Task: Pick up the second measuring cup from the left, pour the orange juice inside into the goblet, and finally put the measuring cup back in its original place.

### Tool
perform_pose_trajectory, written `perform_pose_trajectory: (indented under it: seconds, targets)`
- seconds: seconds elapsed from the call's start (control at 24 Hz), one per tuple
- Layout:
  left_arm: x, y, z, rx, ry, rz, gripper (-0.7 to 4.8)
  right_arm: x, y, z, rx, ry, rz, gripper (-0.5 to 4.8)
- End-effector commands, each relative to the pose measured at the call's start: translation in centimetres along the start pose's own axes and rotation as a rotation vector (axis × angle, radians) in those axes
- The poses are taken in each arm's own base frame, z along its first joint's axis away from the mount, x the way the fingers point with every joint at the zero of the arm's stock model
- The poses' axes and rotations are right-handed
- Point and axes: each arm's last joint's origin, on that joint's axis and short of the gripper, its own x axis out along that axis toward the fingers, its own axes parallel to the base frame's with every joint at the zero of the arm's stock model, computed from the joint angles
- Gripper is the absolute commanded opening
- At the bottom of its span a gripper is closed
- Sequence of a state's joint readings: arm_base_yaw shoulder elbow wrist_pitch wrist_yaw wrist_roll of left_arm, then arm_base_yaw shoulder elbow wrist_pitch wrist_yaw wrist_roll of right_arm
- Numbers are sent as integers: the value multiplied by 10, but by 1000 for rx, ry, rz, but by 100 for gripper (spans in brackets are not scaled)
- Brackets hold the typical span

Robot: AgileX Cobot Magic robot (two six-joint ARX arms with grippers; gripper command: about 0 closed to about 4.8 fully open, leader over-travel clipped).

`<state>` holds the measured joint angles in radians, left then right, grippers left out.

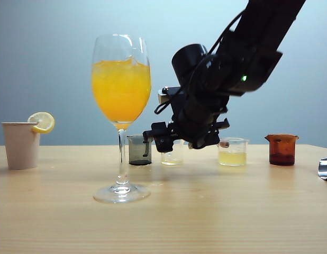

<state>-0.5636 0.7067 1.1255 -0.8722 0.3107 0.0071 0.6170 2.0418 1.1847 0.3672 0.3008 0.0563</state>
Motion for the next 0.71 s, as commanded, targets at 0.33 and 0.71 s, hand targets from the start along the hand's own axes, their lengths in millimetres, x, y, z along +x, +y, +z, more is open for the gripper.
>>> perform_pose_trajectory:
  seconds: [0.33,0.71]
  targets:
    - [-2,1,3,9,-19,41,-5,-63,-16,31,-68,232,13,25]
    - [-3,2,3,-17,-25,92,-6,-140,-33,62,-65,309,206,-5]
